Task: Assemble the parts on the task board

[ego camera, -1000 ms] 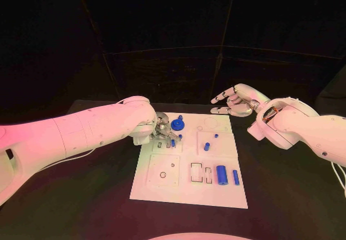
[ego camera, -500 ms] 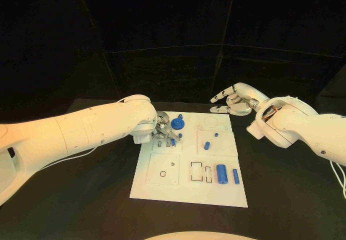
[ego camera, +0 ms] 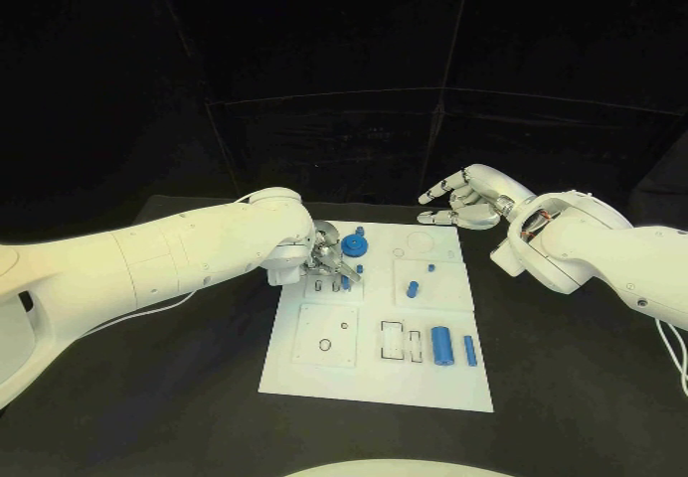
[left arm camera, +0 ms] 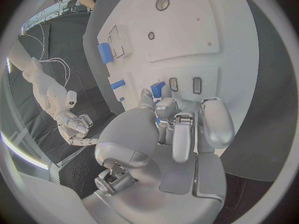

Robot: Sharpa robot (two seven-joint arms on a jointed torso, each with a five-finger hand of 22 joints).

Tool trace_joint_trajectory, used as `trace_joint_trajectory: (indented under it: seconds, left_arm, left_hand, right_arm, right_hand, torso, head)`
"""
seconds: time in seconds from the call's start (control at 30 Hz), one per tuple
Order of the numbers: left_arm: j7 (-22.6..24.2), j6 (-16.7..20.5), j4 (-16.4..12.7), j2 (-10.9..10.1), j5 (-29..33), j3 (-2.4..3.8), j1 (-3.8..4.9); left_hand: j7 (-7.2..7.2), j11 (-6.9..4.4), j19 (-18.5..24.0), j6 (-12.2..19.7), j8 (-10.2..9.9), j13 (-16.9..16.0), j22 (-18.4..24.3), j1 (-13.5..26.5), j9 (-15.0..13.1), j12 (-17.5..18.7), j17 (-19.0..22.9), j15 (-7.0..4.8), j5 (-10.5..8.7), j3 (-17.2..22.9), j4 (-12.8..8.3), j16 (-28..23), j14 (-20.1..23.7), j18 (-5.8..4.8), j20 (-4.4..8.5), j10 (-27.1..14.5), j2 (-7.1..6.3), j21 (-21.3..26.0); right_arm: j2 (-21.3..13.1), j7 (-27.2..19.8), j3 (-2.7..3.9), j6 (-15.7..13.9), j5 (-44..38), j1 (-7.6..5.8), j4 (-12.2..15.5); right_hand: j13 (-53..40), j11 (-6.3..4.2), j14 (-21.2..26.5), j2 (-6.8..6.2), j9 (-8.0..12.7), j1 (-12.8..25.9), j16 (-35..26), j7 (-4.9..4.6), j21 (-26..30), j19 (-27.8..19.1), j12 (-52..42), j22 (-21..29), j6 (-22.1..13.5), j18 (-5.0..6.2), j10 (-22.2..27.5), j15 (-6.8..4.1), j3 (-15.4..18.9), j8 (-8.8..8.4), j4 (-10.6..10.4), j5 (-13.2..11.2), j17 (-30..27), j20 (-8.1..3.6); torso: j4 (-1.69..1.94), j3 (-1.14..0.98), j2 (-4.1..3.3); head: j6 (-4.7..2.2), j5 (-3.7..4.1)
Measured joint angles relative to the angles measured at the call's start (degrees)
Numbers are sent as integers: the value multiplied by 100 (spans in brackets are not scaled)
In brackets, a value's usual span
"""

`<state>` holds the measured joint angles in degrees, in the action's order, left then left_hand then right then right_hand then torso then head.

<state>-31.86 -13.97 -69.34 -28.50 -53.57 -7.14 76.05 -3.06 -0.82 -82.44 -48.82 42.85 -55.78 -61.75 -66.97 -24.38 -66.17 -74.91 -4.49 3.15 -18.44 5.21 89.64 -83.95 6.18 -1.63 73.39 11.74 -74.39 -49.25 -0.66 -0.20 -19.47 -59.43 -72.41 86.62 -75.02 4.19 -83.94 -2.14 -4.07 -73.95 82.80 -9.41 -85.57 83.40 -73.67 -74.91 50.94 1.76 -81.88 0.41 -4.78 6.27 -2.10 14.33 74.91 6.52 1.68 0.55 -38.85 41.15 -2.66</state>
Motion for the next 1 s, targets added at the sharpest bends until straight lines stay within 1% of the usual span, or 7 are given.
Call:
trace_joint_trajectory:
  seconds: [0.27,0.43,0.53,0.73,0.9,0.93,1.0]
  left_arm:
    - [16,-30,-7,-4,-1,0,0]
    - [49,-44,-18,-4,-1,4,4]
    - [88,-50,-21,-4,5,13,23]
    - [166,-73,-17,-7,31,12,19]
    - [197,-92,-22,-28,107,10,16]
    - [203,-94,-33,-43,133,8,14]
    - [212,-94,-55,-69,171,6,10]
  left_hand:
    - [0,0,0,42,33,11,7,-106,-12,0,0,0,0,65,-65,0,0,0,0,0,49,1]
    - [41,-64,30,126,42,117,60,-676,-14,34,0,-52,-7,497,-465,0,-11,1,30,-65,278,1]
    - [61,-111,51,210,-5,283,106,-928,48,193,0,-53,-30,734,-702,0,-11,1,50,-137,312,7]
    - [32,-79,51,295,-91,468,120,-1146,98,372,0,-52,0,777,-659,0,-11,1,50,-205,331,28]
    - [-21,-29,51,351,-132,651,131,-1073,133,523,0,-52,1,960,-475,0,-11,1,50,-256,422,50]
    - [-21,-30,51,351,-135,699,137,-922,134,551,0,-52,1,1048,-391,0,-11,1,50,-257,393,53]
    - [-27,-31,54,356,-137,768,138,-587,138,564,0,-52,1,1571,-595,0,-11,1,47,-258,255,72]
  right_arm:
    - [15,5,0,26,-6,0,-9]
    - [28,19,-1,40,-8,0,-26]
    - [36,32,-1,51,-9,0,-40]
    - [50,55,-1,73,-13,0,-65]
    - [50,81,-1,90,-21,0,-71]
    - [49,87,-1,95,-24,0,-72]
    - [48,95,-1,102,-28,0,-77]
  right_hand:
    - [0,0,0,30,0,-17,-26,21,0,-8,0,0,21,-1,0,0,58,0,-26,-134,0,-8]
    - [0,0,0,54,0,-41,-26,21,0,-8,0,0,21,0,0,0,58,21,-26,-184,0,-8]
    - [-1,0,-2,74,0,-62,-26,21,0,-8,0,0,21,0,0,-2,58,21,-26,-209,0,-8]
    - [-1,0,-21,74,0,-62,-26,21,0,-7,0,0,21,-1,0,-21,58,21,-26,-227,0,-8]
    - [-1,0,-21,74,0,-62,-26,21,0,-7,0,0,21,0,0,-21,57,21,-26,-227,0,-8]
    - [-1,0,-21,74,0,-62,-26,21,0,-7,0,0,21,-1,0,-21,57,21,-26,-227,0,-8]
    - [-1,0,-21,74,0,-62,-26,21,0,-7,0,0,21,0,0,-21,74,21,-10,-227,0,-8]
  torso:
    - [1,3,-2]
    - [1,4,-3]
    - [1,4,-2]
    - [1,5,1]
    - [1,4,2]
    - [1,4,3]
    - [2,3,3]
  head:
    - [9,-34]
    - [33,-48]
    - [42,-49]
    - [50,-53]
    - [61,-68]
    - [62,-73]
    - [59,-75]
